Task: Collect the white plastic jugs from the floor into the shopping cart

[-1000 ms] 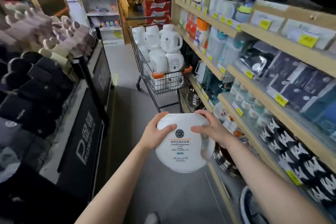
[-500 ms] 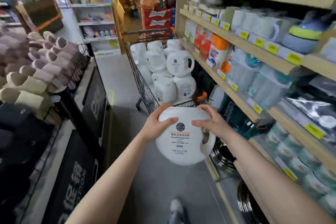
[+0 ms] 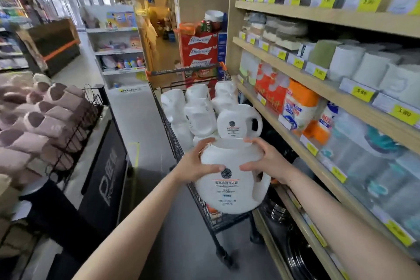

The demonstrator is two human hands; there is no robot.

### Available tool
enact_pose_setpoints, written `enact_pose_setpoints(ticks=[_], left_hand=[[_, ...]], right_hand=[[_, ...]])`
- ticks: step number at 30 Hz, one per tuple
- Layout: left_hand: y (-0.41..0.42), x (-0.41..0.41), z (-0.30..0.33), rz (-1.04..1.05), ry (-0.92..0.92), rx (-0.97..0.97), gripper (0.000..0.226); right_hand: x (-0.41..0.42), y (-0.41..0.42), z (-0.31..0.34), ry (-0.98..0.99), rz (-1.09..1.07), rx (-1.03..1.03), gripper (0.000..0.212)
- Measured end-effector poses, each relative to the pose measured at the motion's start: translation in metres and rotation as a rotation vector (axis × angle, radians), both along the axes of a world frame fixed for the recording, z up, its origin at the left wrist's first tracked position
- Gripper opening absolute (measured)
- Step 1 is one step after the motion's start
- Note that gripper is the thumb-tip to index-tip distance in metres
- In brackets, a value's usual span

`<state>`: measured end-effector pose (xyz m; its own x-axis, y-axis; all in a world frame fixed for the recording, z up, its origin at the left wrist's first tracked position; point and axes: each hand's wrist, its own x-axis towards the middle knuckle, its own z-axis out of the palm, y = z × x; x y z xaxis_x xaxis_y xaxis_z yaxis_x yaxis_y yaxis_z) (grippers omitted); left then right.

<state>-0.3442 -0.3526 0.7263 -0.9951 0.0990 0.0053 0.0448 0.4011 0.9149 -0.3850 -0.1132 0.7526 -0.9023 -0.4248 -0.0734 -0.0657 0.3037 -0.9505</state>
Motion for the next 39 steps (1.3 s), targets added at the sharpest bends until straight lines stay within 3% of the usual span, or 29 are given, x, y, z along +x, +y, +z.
enact_pose_setpoints(ticks=[6,15,20,27,33,39], left_hand=[[-0.050,-0.119,0.020,-0.223,0.014,-0.213,0.118],[-0.098,-0.240,0.014,-0.519,0.100,-0.370,0.114],[-0.106,-0.252,-0.012,-0.603,0.140,-0.414,0.117],[-0.112,-0.267,-0.033,-0.661,0.100,-0.450,0.120],[-0.123,-0.278,-0.036,-0.645,0.097,-0.470,0.113],[-0.133,-0.271,-0.022,-0.641,0.170,-0.446,0.108]], right_hand=[[-0.072,-0.050,-0.011,0.115,-0.177,-0.041,0.071],[-0.126,-0.114,-0.031,0.233,-0.444,0.186,0.081],[-0.122,-0.133,-0.050,0.242,-0.496,0.339,0.085],[-0.123,-0.146,-0.071,0.167,-0.593,0.361,0.084],[-0.136,-0.156,-0.056,0.095,-0.531,0.464,0.079],[-0.133,-0.150,-0.046,0.031,-0.473,0.569,0.087]])
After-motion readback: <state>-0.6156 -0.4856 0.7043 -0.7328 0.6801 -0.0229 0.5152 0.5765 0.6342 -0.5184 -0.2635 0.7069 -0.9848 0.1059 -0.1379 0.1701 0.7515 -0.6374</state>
